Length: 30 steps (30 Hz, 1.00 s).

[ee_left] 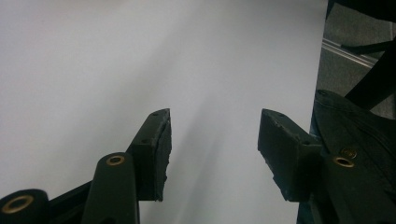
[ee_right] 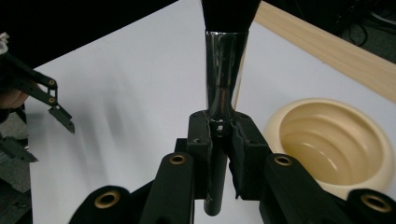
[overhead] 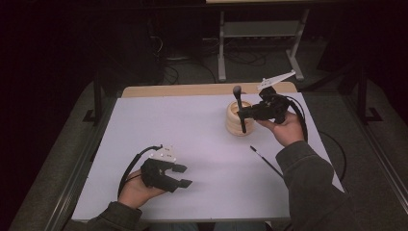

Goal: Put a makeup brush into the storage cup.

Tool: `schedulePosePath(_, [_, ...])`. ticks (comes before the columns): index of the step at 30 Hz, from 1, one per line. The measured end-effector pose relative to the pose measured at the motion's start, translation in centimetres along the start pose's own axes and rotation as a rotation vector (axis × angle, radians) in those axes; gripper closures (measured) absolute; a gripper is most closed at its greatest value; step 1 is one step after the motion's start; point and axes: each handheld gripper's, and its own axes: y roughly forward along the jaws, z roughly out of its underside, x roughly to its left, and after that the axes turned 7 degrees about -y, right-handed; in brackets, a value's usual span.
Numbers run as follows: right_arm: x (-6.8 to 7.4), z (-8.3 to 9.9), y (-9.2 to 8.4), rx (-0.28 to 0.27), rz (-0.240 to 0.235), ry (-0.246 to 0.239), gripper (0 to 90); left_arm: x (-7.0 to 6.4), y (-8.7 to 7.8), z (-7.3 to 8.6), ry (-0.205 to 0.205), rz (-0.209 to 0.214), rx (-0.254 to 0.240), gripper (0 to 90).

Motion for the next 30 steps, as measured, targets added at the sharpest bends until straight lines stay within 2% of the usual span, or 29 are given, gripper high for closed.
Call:
schedulePosePath(6, [-0.9,-1.2,-0.3,-0.011,0.024,0.004,78.2,0.0,-0.2,0.0,0.006,-0.003,-0.021,44.0])
schedulePosePath(16, [-2.5,-3.2,-0.7,-0.025,0.057,0.030,78.2,0.2,-0.6,0.0,0.009,0.000,-0.020,43.9])
schedulePosePath(20, [-3.3,-4.1,-0.7,-0.034,0.079,0.041,78.2,0.2,-0.7,0.0,0.008,0.000,-0.035,43.7])
schedulePosePath(26, [-4.8,-4.2,0.0,-0.041,0.117,0.091,78.2,0.2,-0.7,0.0,0.012,-0.001,-0.033,43.5])
schedulePosePath(30, [-5.2,-4.0,0.5,-0.028,0.130,0.108,78.2,0.2,-0.9,0.0,0.010,-0.004,-0.034,43.4])
